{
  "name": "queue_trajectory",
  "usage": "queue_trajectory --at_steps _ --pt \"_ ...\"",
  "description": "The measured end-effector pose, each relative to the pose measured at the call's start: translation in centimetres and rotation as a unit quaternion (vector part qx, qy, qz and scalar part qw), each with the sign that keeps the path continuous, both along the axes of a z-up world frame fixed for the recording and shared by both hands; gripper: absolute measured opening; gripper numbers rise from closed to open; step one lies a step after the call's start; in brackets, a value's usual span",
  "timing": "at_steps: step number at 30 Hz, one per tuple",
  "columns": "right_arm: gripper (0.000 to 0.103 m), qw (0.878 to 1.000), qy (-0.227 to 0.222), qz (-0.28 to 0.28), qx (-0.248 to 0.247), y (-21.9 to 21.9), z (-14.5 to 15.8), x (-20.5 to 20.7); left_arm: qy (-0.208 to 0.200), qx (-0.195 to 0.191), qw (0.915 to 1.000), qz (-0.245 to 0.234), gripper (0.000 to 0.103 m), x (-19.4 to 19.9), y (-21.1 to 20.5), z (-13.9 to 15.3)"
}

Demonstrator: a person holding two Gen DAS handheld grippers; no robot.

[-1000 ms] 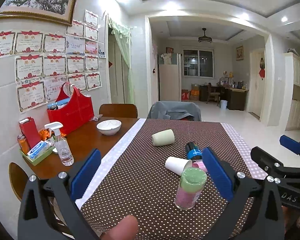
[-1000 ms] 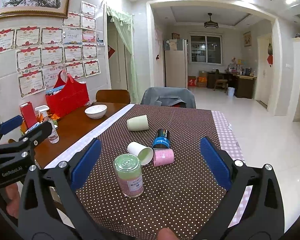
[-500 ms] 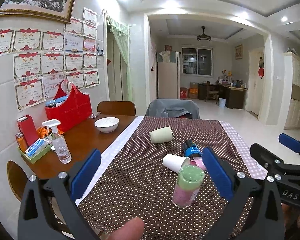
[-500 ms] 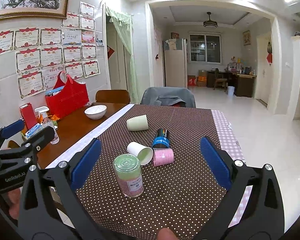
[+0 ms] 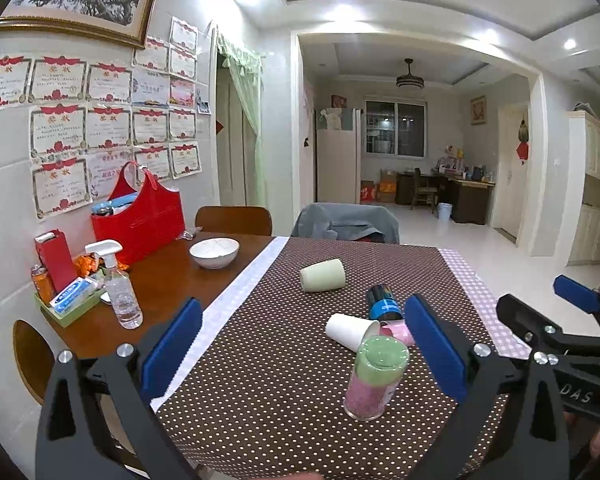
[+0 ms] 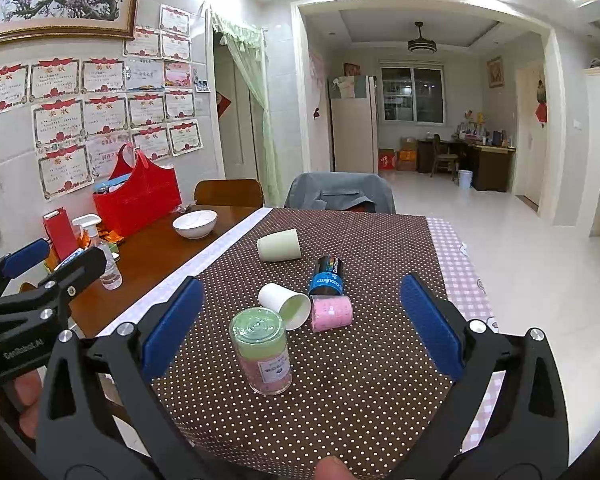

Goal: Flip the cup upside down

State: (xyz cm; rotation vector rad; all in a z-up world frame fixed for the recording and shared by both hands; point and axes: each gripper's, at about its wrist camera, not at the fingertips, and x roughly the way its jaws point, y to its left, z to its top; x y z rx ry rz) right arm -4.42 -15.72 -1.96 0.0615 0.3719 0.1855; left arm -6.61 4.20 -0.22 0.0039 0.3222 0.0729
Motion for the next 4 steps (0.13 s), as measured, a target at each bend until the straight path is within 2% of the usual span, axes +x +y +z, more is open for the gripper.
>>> queue_trajectory --at_steps 4 --pt "0.097 1.0 0.0 0.0 0.0 0.01 0.02 0.0 0.004 -0.002 1.0 0.002 0.099 0.11 0.07 -0.01"
